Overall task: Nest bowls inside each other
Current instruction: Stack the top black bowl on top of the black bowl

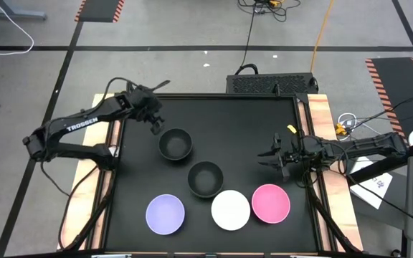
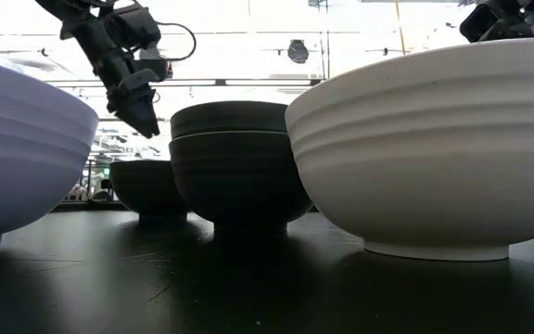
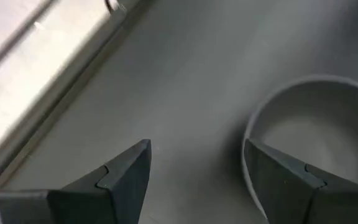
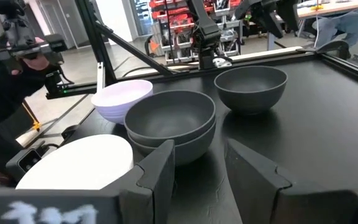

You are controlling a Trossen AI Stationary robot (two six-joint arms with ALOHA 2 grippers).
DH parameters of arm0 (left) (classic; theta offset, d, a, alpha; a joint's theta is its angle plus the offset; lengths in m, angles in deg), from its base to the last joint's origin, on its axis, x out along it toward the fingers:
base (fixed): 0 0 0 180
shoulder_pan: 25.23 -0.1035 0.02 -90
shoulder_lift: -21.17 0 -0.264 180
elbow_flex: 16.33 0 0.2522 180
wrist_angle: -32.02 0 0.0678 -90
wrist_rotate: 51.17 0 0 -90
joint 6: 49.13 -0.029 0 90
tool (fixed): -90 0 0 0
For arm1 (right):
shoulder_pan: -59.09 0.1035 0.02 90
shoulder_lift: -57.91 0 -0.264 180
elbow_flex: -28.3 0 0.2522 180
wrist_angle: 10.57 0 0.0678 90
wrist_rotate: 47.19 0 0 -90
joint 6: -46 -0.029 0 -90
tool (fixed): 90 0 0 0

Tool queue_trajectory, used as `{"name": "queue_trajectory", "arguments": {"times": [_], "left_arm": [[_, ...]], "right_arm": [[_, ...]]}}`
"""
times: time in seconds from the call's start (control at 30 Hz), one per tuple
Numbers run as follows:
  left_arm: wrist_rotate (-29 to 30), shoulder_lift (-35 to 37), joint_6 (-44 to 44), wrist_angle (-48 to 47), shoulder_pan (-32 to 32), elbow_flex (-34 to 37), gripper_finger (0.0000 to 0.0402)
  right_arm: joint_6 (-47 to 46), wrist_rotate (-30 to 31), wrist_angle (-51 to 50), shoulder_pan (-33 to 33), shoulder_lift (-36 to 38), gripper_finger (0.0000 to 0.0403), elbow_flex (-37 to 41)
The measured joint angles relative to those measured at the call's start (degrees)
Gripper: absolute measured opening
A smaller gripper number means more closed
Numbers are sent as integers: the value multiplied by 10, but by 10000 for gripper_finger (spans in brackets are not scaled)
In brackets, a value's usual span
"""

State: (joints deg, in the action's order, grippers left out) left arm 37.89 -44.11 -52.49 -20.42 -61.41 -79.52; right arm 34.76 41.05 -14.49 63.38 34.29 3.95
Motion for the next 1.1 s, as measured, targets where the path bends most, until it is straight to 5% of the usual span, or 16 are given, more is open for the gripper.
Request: {"name": "queue_trajectory", "arguments": {"times": [1.1], "left_arm": [[-21, -98, 100, -68, 131, 0, 258]], "right_arm": [[-14, 0, -22, 0, 0, 135, 0]]}}
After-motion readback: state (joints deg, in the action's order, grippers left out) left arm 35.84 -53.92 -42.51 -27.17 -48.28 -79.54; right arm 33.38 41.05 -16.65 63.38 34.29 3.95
